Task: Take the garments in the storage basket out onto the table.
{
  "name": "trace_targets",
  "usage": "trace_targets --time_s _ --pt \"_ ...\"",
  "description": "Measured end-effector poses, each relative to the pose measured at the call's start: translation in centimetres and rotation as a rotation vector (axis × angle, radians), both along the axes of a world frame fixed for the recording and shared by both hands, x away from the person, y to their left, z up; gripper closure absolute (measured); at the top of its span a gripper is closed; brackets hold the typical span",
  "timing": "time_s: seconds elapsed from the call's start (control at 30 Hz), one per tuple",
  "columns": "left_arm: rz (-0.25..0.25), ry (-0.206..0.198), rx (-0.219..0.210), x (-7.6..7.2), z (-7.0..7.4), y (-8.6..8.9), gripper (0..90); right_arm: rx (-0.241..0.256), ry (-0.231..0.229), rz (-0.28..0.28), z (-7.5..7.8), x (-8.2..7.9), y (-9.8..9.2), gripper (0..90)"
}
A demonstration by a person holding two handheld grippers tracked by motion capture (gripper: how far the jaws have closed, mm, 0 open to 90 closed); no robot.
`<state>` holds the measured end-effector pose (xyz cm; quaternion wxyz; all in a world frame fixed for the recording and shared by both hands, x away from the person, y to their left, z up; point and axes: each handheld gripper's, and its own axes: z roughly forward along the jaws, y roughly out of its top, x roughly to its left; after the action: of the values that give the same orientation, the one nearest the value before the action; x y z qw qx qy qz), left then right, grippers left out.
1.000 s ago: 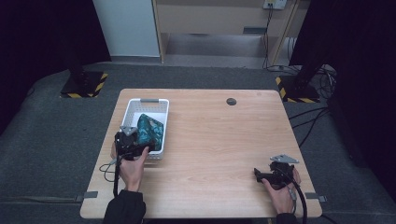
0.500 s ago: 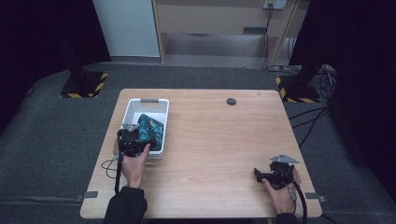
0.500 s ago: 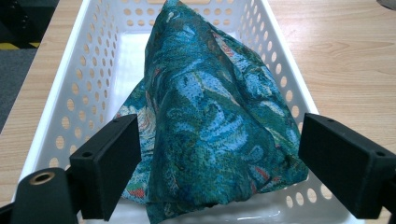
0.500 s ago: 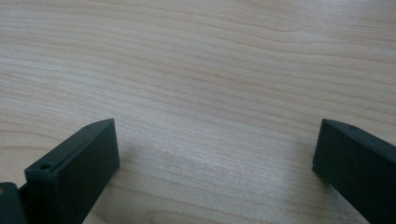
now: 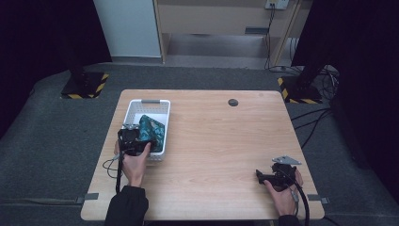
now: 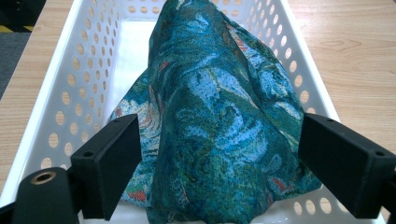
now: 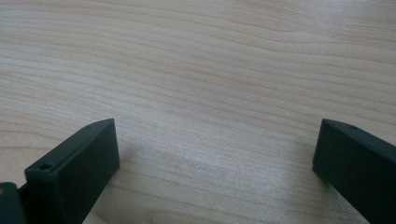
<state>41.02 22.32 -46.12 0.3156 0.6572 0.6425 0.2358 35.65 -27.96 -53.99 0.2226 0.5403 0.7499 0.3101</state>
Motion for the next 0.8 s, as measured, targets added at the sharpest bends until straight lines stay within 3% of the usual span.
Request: trace_targets --time_s 0.8 --pt "0.005 0.068 -0.017 1.8 -1.1 -0.4 16.5 0.000 0.000 0.000 0.0 0.0 0.0 0.4"
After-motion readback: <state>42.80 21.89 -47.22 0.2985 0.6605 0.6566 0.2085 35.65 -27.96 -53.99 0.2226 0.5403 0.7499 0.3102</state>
